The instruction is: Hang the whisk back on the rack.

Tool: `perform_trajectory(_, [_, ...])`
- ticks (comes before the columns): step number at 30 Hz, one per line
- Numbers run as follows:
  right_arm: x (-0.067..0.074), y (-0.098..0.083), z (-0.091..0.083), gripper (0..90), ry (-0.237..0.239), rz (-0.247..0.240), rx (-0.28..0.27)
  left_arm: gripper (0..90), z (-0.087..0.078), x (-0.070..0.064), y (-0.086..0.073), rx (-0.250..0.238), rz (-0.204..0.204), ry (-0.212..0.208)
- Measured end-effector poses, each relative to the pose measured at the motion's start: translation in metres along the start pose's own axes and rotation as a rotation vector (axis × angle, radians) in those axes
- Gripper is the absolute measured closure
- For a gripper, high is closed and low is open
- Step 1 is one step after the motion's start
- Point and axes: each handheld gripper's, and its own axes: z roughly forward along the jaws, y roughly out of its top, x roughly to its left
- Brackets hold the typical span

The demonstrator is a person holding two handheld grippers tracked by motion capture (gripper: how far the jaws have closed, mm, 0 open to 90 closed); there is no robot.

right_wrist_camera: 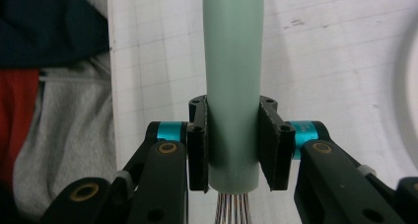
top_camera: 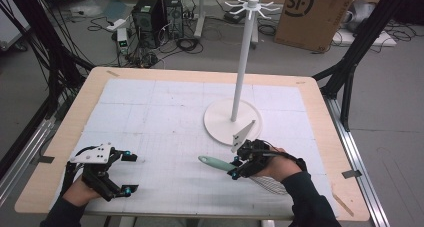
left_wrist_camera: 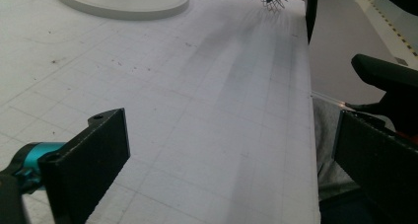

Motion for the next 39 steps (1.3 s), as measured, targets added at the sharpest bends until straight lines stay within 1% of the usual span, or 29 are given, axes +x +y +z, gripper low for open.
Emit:
perform_trajectory(1, [0.001, -0.002, -0.004, 68.9, -0.007, 0.012, -0.011, 1.7, 0.0, 0.0, 0.0, 0.0, 0.0, 0.002])
perform_trajectory(2, [0.0, -0.004, -0.008, 68.9, -0.013, 0.011, -0.035, 1.7, 0.0, 0.0, 0.0, 0.0, 0.0, -0.001])
perform_trajectory(3, [0.0, -0.006, -0.012, 68.9, -0.012, 0.028, -0.057, 1.7, 0.0, 0.0, 0.0, 0.0, -0.002, 0.0])
perform_trajectory(5, [-0.001, -0.01, -0.02, 68.8, -0.025, 0.044, -0.093, 1.7, 0.0, 0.0, 0.0, 0.0, -0.001, 0.0])
perform_trajectory(6, [-0.002, -0.012, -0.024, 68.9, -0.027, 0.046, -0.115, 1.7, 0.0, 0.0, 0.0, 0.0, -0.001, 0.001])
perform_trajectory(7, [-0.002, -0.014, -0.028, 68.8, -0.04, 0.05, -0.139, 1.7, 0.0, 0.0, 0.0, 0.0, -0.002, 0.001])
perform_trajectory(8, [-0.002, -0.016, -0.031, 68.9, -0.036, 0.063, -0.159, 1.7, 0.0, 0.0, 0.0, -0.001, -0.003, 0.001])
perform_trajectory(9, [-0.002, -0.017, -0.035, 68.9, -0.048, 0.065, -0.183, 1.7, 0.0, 0.0, 0.0, -0.002, -0.004, 0.0])
perform_trajectory(10, [-0.002, -0.019, -0.038, 68.9, -0.056, 0.074, -0.197, 1.7, 0.0, 0.0, 0.0, -0.002, -0.004, 0.0])
perform_trajectory(11, [-0.003, -0.021, -0.04, 68.9, -0.049, 0.079, -0.215, 1.7, 0.0, 0.0, 0.0, -0.003, -0.005, -0.003])
perform_trajectory(12, [-0.003, -0.022, -0.042, 68.8, -0.058, 0.079, -0.227, 1.7, 0.0, 0.0, 0.0, -0.004, -0.006, -0.002])
perform_trajectory(13, [-0.003, -0.023, -0.043, 68.8, -0.056, 0.09, -0.233, 1.7, -0.001, 0.0, 0.0, -0.003, -0.004, -0.003])
perform_trajectory(15, [-0.003, -0.026, -0.046, 68.8, -0.064, 0.095, -0.258, 1.7, -0.001, 0.0, 0.0, -0.005, -0.002, 0.0])
perform_trajectory(16, [-0.003, -0.027, -0.047, 68.8, -0.058, 0.105, -0.271, 1.7, -0.001, 0.0, 0.0, -0.008, -0.004, -0.002])
perform_trajectory(17, [-0.002, -0.028, -0.049, 68.8, -0.063, 0.115, -0.286, 1.7, -0.001, 0.0, 0.0, -0.008, -0.004, -0.002])
perform_trajectory(21, [-0.003, -0.033, -0.059, 68.9, -0.058, 0.141, -0.348, 1.7, -0.001, 0.0, 0.0, -0.01, -0.005, -0.005])
perform_trajectory(22, [-0.003, -0.034, -0.062, 68.8, -0.069, 0.141, -0.365, 1.7, -0.001, 0.0, 0.0, -0.01, -0.004, -0.005])
perform_trajectory(25, [-0.004, -0.037, -0.071, 68.9, -0.072, 0.148, -0.408, 1.7, -0.001, 0.0, 0.001, -0.016, -0.008, -0.006])
perform_trajectory(27, [-0.004, -0.039, -0.077, 68.9, -0.086, 0.151, -0.441, 1.7, -0.001, 0.0, 0.001, -0.014, -0.003, -0.007])
perform_trajectory(29, [-0.005, -0.04, -0.082, 68.9, -0.085, 0.155, -0.47, 1.7, -0.001, 0.0, 0.001, -0.015, -0.002, -0.007])
perform_trajectory(32, [-0.006, -0.042, -0.089, 68.9, -0.1, 0.152, -0.5, 1.7, -0.001, 0.0, 0.001, -0.018, -0.001, -0.008])
perform_trajectory(35, [-0.006, -0.044, -0.099, 68.9, -0.114, 0.157, -0.543, 1.7, -0.002, 0.0, 0.002, -0.023, -0.003, -0.008])
perform_trajectory(37, [-0.007, -0.045, -0.107, 68.9, -0.127, 0.151, -0.576, 1.7, -0.002, 0.0, 0.002, -0.024, -0.003, -0.007])
perform_trajectory(38, [-0.007, -0.046, -0.111, 68.9, -0.124, 0.154, -0.584, 1.7, -0.002, 0.0, 0.002, -0.025, -0.003, -0.007])
perform_trajectory(39, [-0.008, -0.046, -0.115, 68.9, -0.136, 0.151, -0.603, 1.7, -0.002, 0.0, 0.002, -0.025, -0.003, -0.007])
